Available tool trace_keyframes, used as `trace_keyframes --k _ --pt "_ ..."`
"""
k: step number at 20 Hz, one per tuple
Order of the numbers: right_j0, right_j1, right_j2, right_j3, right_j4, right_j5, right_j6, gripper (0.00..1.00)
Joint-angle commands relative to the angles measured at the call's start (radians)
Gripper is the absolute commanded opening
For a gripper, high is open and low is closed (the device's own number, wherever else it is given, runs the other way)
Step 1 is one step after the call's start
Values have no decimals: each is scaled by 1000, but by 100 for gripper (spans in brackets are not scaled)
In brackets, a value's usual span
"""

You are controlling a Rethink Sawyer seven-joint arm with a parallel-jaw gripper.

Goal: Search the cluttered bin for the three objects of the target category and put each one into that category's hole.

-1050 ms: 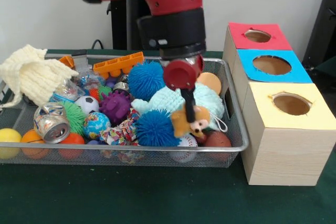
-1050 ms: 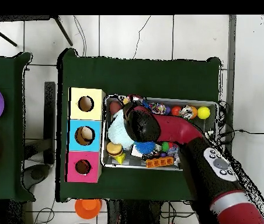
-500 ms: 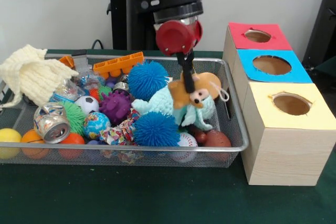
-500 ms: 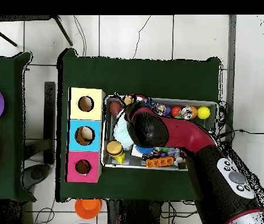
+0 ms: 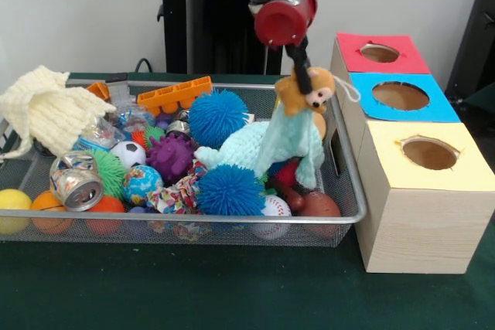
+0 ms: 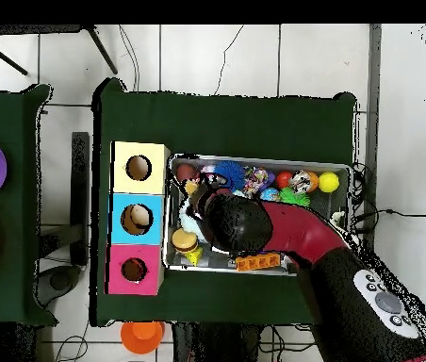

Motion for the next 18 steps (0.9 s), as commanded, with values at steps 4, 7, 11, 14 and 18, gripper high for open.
trace_keyframes --k 4,7,11,14,18 --pt "-23 -86 124 146 104 162 200 0" --pt "-32 -109 142 156 126 180 195 0" --pt "-46 -159 172 164 175 232 188 0" --pt "-67 -194 203 177 212 244 180 0" --pt "-188 -142 378 222 269 59 208 0"
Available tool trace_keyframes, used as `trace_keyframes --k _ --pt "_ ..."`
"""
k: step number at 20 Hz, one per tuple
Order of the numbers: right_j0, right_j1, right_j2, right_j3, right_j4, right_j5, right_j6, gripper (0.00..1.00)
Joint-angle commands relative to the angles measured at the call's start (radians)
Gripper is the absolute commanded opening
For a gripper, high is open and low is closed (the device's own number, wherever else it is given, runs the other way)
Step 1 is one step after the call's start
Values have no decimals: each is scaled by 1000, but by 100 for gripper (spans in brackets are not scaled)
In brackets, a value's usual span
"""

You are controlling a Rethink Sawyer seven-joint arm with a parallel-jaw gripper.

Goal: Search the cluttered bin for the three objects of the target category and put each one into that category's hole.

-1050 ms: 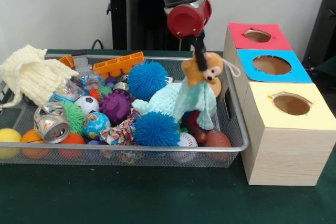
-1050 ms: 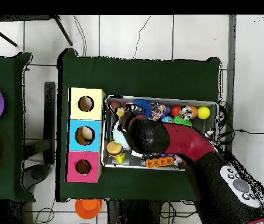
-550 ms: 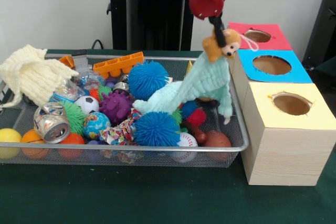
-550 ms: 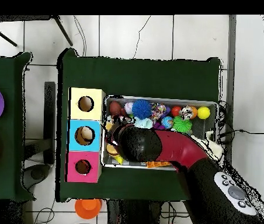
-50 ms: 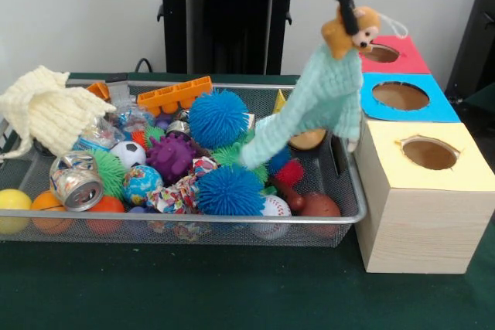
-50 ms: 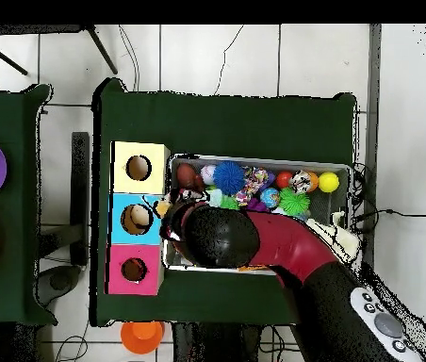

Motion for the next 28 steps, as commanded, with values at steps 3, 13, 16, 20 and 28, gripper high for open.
trace_keyframes --k 3,13,16,20,28 --pt "-64 1 50 23 -23 60 131 0" --pt "-3 83 -114 -104 -313 39 86 0" --pt "-14 88 -94 -89 -303 9 126 0" --pt "-107 77 25 -29 -228 -64 158 0" --pt "-53 67 -33 -92 -279 -38 170 0"
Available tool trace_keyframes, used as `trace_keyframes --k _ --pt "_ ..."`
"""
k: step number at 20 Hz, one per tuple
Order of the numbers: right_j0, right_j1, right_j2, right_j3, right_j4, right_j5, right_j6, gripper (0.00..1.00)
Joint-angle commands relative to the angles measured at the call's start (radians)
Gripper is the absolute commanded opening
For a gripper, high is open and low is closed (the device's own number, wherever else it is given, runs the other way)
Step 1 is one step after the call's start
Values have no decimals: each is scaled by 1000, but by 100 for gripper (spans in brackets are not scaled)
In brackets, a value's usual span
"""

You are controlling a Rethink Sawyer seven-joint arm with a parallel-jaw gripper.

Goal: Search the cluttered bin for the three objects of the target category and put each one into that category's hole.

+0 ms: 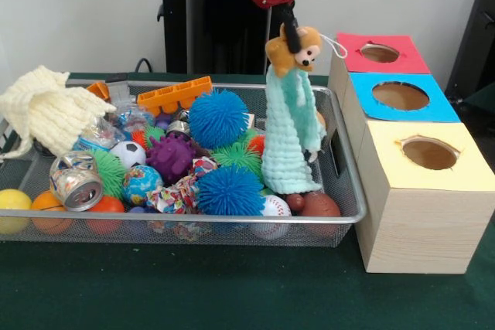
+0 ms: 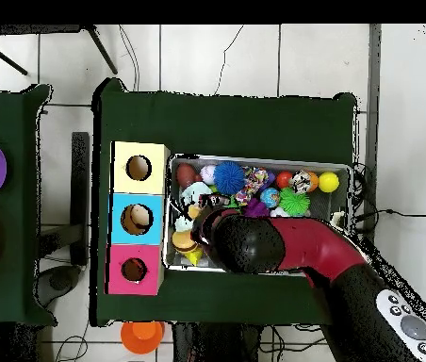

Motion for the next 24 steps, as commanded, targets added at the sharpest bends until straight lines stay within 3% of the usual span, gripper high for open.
trace_keyframes --k 1,11,12,22,24 --pt "28 11 -19 -57 -38 -31 170 0" --pt "101 -5 -113 -81 -93 27 193 0" --pt "117 -7 -133 -88 -101 38 195 100" --pt "146 -6 -162 -109 -94 57 188 100" --pt "125 -3 -148 -101 -82 47 173 100"
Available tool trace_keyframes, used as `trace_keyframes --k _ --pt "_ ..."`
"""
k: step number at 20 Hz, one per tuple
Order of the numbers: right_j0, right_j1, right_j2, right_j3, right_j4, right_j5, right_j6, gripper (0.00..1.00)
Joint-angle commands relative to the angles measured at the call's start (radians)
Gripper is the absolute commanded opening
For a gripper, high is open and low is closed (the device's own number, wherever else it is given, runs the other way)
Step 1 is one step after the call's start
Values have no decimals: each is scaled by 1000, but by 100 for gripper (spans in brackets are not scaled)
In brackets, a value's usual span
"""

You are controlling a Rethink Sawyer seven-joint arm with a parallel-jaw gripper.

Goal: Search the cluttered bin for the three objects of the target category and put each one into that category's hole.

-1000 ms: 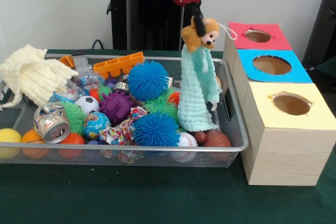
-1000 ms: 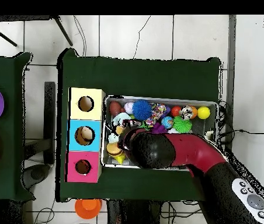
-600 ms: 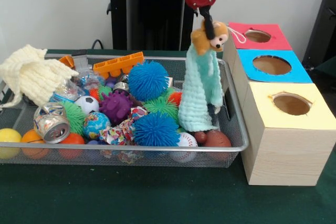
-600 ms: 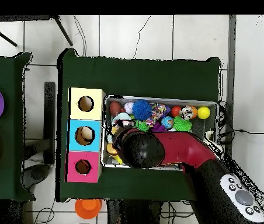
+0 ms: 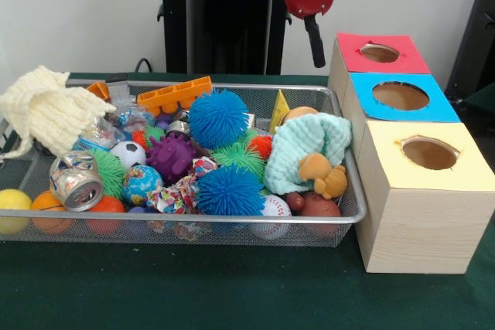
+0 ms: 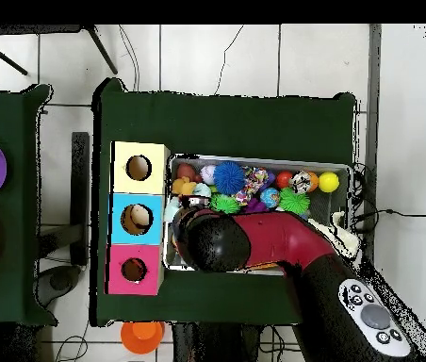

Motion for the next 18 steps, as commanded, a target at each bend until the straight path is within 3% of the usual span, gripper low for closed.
trace_keyframes --k 1,8,18 --pt "-34 1 -28 -54 -3 29 166 100" --pt "-49 -7 -14 -90 26 -74 223 100" --pt "-83 31 50 -81 108 -219 267 100"
